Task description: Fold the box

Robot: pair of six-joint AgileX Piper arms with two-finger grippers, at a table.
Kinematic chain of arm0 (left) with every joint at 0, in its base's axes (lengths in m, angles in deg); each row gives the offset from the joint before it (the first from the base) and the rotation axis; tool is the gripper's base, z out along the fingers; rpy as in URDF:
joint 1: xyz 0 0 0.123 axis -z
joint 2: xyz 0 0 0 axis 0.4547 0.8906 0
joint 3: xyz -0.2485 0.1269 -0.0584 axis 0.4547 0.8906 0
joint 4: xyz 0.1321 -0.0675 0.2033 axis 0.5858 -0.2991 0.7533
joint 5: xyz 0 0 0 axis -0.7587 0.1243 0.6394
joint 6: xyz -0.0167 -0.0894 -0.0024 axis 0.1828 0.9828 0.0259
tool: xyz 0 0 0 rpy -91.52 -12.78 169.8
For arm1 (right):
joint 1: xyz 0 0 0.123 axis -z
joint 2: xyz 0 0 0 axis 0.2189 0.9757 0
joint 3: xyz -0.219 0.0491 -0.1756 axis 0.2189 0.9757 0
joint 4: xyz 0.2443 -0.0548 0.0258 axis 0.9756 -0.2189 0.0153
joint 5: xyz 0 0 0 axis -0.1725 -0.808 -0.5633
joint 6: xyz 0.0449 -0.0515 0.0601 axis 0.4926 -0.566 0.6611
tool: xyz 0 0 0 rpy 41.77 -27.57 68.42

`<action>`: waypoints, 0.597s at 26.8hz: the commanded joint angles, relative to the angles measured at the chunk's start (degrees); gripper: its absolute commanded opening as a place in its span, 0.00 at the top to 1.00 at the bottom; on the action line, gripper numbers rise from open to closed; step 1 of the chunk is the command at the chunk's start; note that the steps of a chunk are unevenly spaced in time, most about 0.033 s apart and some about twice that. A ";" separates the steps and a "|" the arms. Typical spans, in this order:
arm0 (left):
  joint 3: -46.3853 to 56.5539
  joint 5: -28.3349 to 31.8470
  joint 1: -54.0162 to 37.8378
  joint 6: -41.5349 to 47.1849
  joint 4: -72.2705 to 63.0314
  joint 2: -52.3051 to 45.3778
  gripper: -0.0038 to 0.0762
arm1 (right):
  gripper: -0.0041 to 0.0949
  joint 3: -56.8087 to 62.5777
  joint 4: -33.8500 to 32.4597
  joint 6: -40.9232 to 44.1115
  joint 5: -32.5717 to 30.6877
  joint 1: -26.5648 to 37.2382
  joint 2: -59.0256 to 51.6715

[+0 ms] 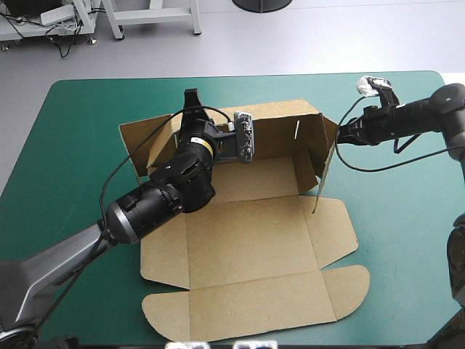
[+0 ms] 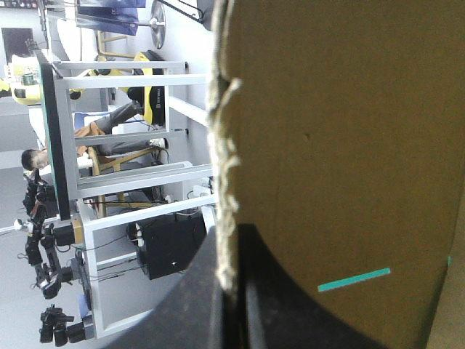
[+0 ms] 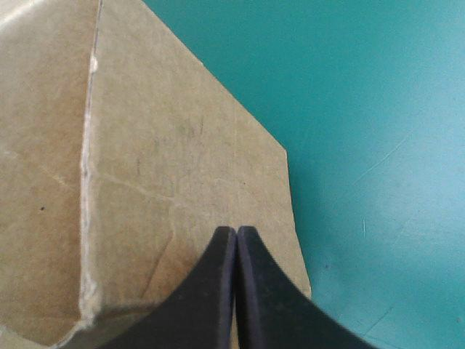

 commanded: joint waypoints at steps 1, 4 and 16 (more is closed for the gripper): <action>-1.63 1.21 0.05 0.88 2.65 -2.44 0.96 | 0.98 -0.31 4.13 -2.27 -1.55 -0.09 -3.92; -1.63 1.31 0.05 0.88 2.65 -2.44 0.96 | 0.98 1.47 3.83 -5.47 -1.55 -1.73 -6.03; -1.63 2.22 0.05 0.88 0.34 -2.44 0.96 | 0.97 4.06 -0.34 -14.04 -1.44 -7.20 -7.24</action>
